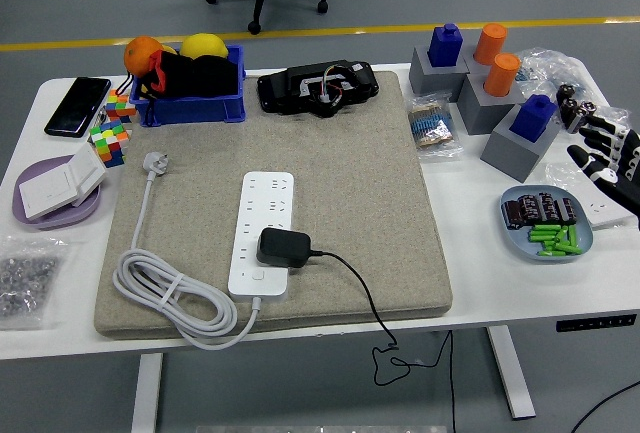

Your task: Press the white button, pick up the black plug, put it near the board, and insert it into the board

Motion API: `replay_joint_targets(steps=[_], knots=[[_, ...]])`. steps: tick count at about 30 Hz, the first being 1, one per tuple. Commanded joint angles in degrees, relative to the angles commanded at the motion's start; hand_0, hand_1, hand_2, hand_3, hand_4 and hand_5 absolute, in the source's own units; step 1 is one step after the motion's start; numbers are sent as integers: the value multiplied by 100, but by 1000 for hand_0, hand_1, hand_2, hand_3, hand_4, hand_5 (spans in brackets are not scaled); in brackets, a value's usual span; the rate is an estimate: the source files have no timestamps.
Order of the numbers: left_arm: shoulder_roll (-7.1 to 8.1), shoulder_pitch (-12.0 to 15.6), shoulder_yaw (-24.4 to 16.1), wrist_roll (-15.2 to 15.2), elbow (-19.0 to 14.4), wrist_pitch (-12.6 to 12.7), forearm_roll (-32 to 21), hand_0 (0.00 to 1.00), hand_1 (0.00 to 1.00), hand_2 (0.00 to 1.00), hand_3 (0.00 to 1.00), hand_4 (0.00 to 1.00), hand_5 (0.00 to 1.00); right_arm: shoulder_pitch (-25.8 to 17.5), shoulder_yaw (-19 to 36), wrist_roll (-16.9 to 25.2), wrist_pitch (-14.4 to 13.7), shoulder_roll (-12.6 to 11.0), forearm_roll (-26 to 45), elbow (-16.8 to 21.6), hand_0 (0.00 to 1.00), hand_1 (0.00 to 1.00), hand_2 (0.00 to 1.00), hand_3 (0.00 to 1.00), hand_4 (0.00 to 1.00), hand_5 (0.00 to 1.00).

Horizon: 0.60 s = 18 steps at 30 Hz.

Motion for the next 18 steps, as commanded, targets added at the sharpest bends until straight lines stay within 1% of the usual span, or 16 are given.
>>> replay_joint_targets(steps=[1,2,5,6,7,8,11,12,14,17,18], knots=[[9,-18,-27,-3,0,6,22,653,641,635,676,533,101,5,-16,131,-12,13,8,0,910,901,864,886,891,597],[19,-32,-81,0,0,11,65,653,641,635,676,533,101,4,-21,219,64,26,24,0,910,901,864,886,891,597],[33,-34,-176,19,0,16,153,653,641,635,676,533,101,14,-61,184,337,4,8,0,910,901,864,886,891,597],[34,-30,-201,31,0,12,191,653,641,635,676,533,102,19,-74,210,365,-3,-28,0,951,964,949,960,993,688],[34,-24,-231,46,0,9,232,653,641,635,676,533,102,23,-87,250,379,-7,-70,0,951,964,949,960,993,688],[31,-15,-324,71,0,12,335,653,641,635,676,533,102,28,-101,333,359,4,-115,0,951,964,949,960,993,688],[26,-6,-397,88,0,16,414,653,641,635,676,533,102,31,-105,515,279,30,-73,0,951,964,949,960,993,688],[25,-3,-379,86,0,12,403,653,641,635,676,533,102,30,-101,609,223,33,-35,0,998,998,998,998,998,925],[25,-4,-335,80,0,8,365,653,641,635,676,533,102,32,-102,741,134,32,13,0,998,998,998,998,998,925],[28,-5,-268,68,0,6,298,653,641,635,676,533,102,40,-132,710,84,26,10,0,998,998,998,998,998,925],[30,-7,-255,63,0,6,287,653,641,635,676,533,102,44,-145,691,77,23,11,0,998,998,998,998,998,998]])
